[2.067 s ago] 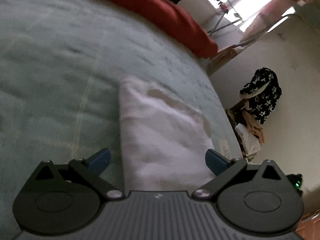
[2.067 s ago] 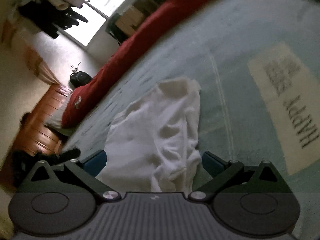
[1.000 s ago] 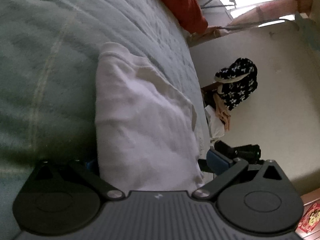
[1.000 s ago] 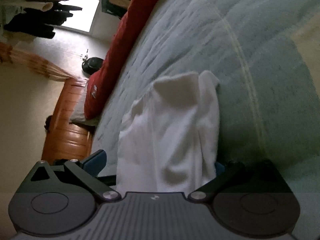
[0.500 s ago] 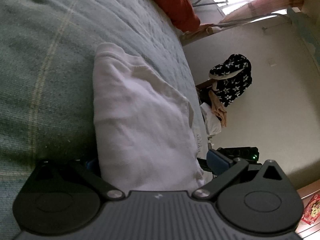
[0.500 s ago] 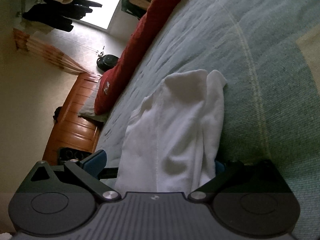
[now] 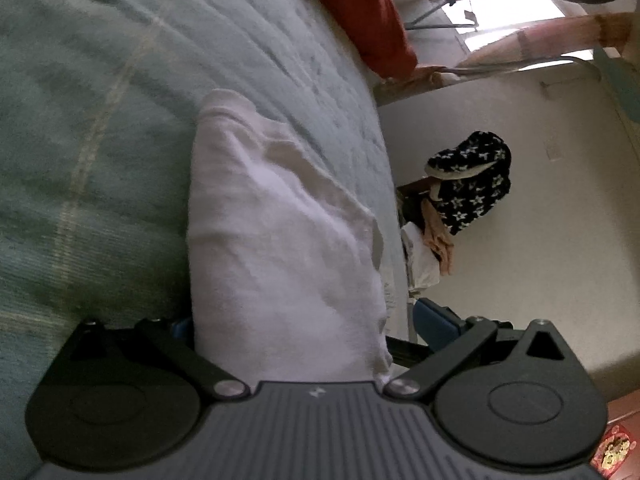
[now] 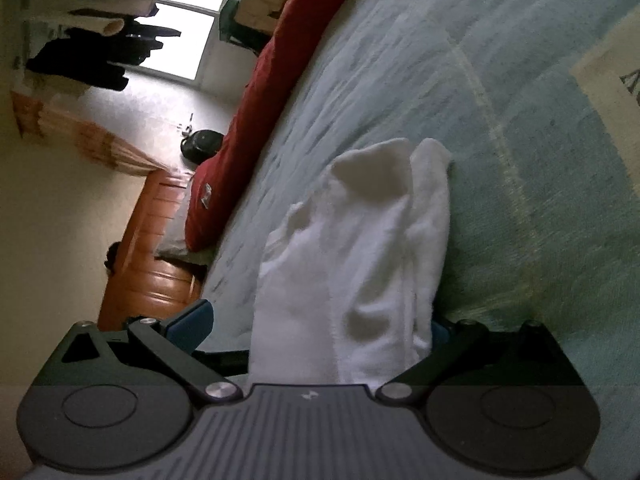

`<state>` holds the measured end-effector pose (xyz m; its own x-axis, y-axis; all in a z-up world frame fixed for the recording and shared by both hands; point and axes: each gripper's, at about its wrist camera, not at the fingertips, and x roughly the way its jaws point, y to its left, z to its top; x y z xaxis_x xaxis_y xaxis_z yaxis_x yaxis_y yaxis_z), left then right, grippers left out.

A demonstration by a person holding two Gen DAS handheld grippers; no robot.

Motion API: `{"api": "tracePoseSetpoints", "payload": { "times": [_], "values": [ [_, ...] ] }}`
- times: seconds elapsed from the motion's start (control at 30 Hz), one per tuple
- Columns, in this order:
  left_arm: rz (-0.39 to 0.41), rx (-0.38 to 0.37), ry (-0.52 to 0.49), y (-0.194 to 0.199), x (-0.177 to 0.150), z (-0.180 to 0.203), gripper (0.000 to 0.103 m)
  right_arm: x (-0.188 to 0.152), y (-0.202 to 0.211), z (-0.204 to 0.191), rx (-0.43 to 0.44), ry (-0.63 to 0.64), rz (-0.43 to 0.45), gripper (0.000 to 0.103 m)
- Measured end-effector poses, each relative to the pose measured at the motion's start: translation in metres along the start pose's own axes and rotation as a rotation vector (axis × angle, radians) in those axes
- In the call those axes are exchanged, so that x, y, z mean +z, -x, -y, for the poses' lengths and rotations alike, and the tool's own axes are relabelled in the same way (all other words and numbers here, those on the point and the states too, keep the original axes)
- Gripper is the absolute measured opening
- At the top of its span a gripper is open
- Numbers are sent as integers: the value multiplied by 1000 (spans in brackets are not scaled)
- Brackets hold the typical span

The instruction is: Fold clothes

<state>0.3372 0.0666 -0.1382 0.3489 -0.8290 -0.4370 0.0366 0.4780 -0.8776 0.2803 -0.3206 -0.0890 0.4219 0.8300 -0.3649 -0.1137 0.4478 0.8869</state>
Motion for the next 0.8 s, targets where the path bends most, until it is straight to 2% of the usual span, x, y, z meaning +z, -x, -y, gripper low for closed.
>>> {"api": "tracePoseSetpoints", "payload": {
  "times": [0.13, 0.27, 0.47, 0.8],
  "values": [
    [15, -59, 13, 11, -1, 5, 102, -2, 1, -12, 1, -6, 8, 103],
    [17, -31, -37, 24, -5, 16, 102, -5, 0, -25, 14, -3, 0, 103],
    [70, -16, -50, 62, -4, 17, 102, -13, -11, -53, 32, 55, -41, 103],
    [150, 16, -62, 143, -4, -5, 102, -33, -67, -102, 43, 126, -140, 103]
  ]
}}
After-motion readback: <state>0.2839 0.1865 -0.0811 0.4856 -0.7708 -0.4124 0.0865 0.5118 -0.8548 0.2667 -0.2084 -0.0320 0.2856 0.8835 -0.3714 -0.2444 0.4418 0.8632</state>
